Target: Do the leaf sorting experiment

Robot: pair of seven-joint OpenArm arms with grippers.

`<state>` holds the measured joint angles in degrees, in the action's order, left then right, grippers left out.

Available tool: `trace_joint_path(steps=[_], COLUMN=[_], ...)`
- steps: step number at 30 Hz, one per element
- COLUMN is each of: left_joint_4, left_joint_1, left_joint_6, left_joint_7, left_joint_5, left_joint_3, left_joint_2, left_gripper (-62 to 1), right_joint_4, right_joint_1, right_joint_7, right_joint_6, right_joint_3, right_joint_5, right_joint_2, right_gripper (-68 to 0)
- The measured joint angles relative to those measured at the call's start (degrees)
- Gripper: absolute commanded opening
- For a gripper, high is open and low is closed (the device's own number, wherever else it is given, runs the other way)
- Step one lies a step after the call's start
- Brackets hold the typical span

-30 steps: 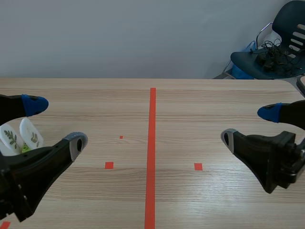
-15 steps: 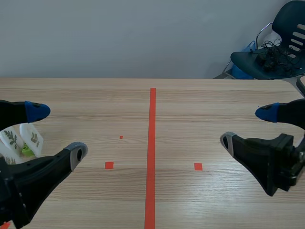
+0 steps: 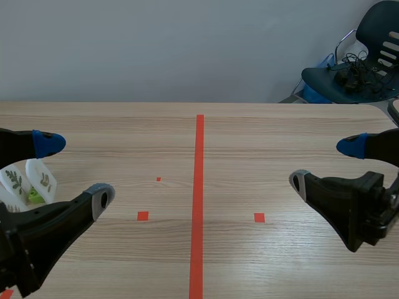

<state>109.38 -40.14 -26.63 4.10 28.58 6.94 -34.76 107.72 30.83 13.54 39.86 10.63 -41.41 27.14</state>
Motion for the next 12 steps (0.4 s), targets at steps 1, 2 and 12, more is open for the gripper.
trace_joint_path(steps=[1, 2, 12], left_joint_4=[0.0, 0.0, 0.0], left_joint_1=[0.0, 0.0, 0.0], left_joint_6=[0.0, 0.0, 0.0], left_joint_7=[0.0, 0.0, 0.0], left_joint_5=[0.0, 0.0, 0.0], left_joint_3=[0.0, 0.0, 0.0], left_joint_2=[0.0, 0.0, 0.0], left_gripper=[1.4, 1.4, 1.4], right_joint_4=[0.0, 0.0, 0.0], right_joint_1=[0.0, 0.0, 0.0], right_joint_7=[-0.02, -0.26, -1.6], right_joint_6=[0.0, 0.0, 0.0], right_joint_3=[0.0, 0.0, 0.0], right_joint_5=[0.0, 0.0, 0.0], right_joint_2=[0.0, 0.0, -0.02], right_gripper=[0.4, 0.4, 0.4])
